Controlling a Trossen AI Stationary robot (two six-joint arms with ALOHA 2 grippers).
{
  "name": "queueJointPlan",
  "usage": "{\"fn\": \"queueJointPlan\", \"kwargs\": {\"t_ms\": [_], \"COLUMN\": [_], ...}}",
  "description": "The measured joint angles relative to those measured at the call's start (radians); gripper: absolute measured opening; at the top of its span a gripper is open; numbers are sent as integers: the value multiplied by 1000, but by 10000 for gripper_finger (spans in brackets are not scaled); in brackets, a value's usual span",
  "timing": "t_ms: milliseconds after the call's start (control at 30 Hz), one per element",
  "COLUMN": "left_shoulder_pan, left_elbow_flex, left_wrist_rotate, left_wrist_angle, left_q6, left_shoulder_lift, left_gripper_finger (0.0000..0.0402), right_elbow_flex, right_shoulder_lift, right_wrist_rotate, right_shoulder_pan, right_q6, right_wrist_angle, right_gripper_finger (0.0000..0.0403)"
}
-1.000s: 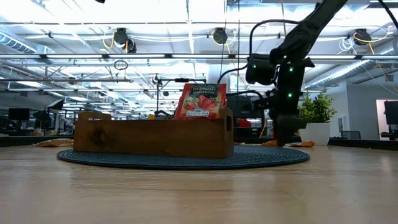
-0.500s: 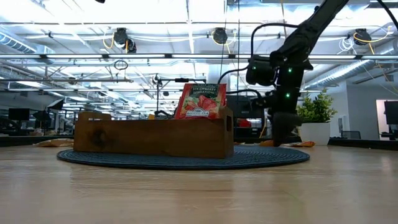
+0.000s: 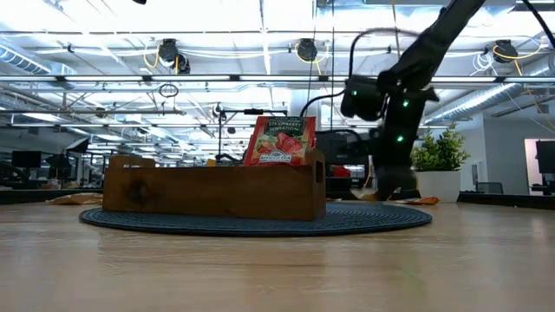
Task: Pick & Place Tea
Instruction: Put the yellow tea bag into the middle section of the wooden organizer
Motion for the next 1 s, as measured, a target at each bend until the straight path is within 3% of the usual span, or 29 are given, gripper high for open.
{"fn": "queueJointPlan", "kwargs": {"t_ms": [133,200,333,433,600,800,1000], "left_shoulder_pan": [0,0,0,0,0,4,27], "left_elbow_flex": [0,0,0,0,0,0,0], "left_wrist_rotate": [0,0,0,0,0,-7,-12], "left_wrist_angle": [0,0,0,-1,4,155,184], "left_q6": [0,0,0,0,-5,-41,-79], "left_shoulder_lift": [0,0,0,0,0,30,121], "left_gripper_finger": [51,51,51,51,51,51,51], "right_elbow_flex": [3,3,2,3,4,4,4], "right_shoulder_lift": [-51,-57,-47,-7,99,260,310], "right_wrist_rotate": [362,481,570,653,688,687,595], "right_shoulder_pan": [194,314,513,600,641,627,627], "right_q6": [20,22,-72,-207,-430,-733,-858], "right_wrist_angle": [29,61,294,535,933,1358,1588], "right_gripper_finger": [7,6,5,5,5,5,5]}}
